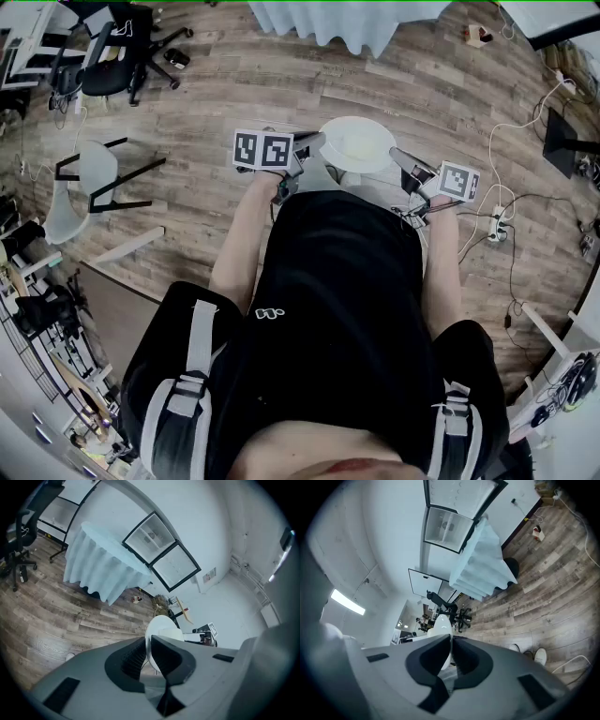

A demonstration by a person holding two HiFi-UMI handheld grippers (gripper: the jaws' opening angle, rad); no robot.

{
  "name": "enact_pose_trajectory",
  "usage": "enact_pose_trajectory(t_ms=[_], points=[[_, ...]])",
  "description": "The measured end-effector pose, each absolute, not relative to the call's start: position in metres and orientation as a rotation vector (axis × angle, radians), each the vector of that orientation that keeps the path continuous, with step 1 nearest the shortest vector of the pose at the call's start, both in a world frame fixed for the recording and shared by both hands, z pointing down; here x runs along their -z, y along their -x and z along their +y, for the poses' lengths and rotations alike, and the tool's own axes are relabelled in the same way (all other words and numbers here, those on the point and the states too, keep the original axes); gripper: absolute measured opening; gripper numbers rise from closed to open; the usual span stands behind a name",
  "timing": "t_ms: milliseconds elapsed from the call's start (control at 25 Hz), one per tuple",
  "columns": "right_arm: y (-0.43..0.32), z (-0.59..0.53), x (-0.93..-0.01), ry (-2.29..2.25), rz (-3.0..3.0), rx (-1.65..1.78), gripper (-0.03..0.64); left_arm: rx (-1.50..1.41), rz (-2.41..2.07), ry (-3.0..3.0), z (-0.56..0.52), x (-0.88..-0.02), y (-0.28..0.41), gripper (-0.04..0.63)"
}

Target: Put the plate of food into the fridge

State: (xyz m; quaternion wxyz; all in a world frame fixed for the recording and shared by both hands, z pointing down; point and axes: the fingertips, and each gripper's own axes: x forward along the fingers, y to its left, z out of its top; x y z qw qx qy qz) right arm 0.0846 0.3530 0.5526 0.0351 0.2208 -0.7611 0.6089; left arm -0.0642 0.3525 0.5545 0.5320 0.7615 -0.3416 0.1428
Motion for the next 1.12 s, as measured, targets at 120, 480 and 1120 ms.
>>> enact_pose_trajectory(t_ms=[120,480,1120], points=[[-0.089,0.359,-0.554,-0.687,-2.335,-1.880,0.016,-0.349,-0.812,-1.816,0.358,-0.556,0.059,0.038],[-0.113,0.365,-0.558,-0.769,-2.339,-1.930,0.017,-0.377,-0.773,-1.840,0.359,-0.556,0.036,0.038],[-0.101,0.356,-0.566,-0.797,-2.306,-1.979,0.017,-0.400,-0.768,-1.792,0.352,-0.566,0.050,0.038]])
